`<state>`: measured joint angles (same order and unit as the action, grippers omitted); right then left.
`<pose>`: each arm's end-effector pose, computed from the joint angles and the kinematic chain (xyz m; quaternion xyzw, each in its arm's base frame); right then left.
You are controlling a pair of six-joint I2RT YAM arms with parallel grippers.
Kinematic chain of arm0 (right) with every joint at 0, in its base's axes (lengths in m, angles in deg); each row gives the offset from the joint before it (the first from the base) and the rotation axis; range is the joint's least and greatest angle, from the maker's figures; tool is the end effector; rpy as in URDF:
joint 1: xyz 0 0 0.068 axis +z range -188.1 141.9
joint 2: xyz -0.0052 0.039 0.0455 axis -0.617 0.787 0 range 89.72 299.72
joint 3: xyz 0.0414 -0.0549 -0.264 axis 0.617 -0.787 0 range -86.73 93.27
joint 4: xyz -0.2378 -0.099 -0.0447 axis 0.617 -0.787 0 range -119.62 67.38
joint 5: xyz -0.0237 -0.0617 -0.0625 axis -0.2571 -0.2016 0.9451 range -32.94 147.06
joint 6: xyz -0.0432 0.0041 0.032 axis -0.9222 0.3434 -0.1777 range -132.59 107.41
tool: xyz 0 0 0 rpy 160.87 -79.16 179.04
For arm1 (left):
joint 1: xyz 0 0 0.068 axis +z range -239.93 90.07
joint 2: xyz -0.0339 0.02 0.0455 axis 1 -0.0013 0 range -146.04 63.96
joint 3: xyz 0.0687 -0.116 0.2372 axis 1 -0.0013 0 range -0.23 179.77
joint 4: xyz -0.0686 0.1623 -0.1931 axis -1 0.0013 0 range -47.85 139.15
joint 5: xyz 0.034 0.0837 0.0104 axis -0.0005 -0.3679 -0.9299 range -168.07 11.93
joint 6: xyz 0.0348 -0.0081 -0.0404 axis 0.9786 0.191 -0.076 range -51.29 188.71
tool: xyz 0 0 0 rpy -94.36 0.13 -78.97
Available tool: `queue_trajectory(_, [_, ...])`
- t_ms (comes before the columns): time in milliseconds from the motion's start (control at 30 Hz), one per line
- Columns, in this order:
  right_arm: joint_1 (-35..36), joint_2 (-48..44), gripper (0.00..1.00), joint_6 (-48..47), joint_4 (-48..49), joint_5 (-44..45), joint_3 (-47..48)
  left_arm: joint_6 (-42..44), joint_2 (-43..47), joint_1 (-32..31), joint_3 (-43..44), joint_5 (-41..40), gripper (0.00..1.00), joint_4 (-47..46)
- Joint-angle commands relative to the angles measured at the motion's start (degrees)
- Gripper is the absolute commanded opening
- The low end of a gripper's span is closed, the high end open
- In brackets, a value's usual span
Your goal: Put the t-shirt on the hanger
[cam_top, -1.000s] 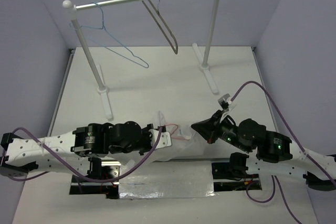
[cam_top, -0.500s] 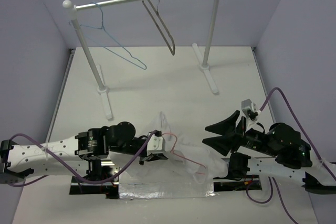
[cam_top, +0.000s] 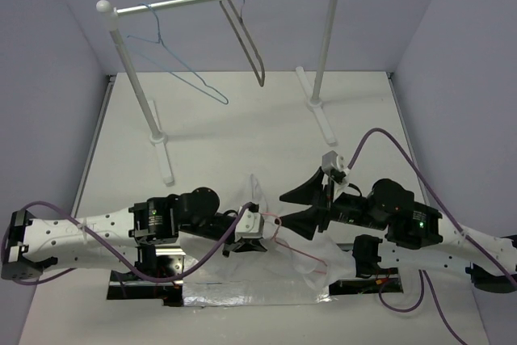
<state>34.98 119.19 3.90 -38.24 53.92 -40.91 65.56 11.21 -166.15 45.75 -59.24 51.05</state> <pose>0.0324 0.1133 0.3713 -0.3500 0.6092 0.5147 0.4914 0.0399 -0.2107 0.3252 0.5475 0.5729 -0.4809 0.3754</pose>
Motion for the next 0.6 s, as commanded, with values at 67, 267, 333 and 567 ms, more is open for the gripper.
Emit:
queue_trajectory(67, [0.0, 4.3, 0.67, -0.8, 12.7, -3.0, -1.1, -0.5, -0.3, 0.2, 1.7, 1.2, 0.0, -4.8])
queue_trajectory(267, [0.9, 5.8, 0.66, 0.2, 15.4, -2.8, -2.6, -1.2, -0.2, 1.8, 1.3, 1.2, 0.0, -4.8])
queue_trajectory(333, [0.9, 4.3, 0.67, 0.9, 15.4, 1.5, -3.8, -1.4, 0.1, 2.0, 1.0, 1.6, 0.0, -5.2])
queue_trajectory(567, [0.8, -7.7, 0.71, 0.1, 10.1, 5.5, -5.4, -1.3, 2.6, 2.1, 0.4, 1.9, 0.0, -4.5])
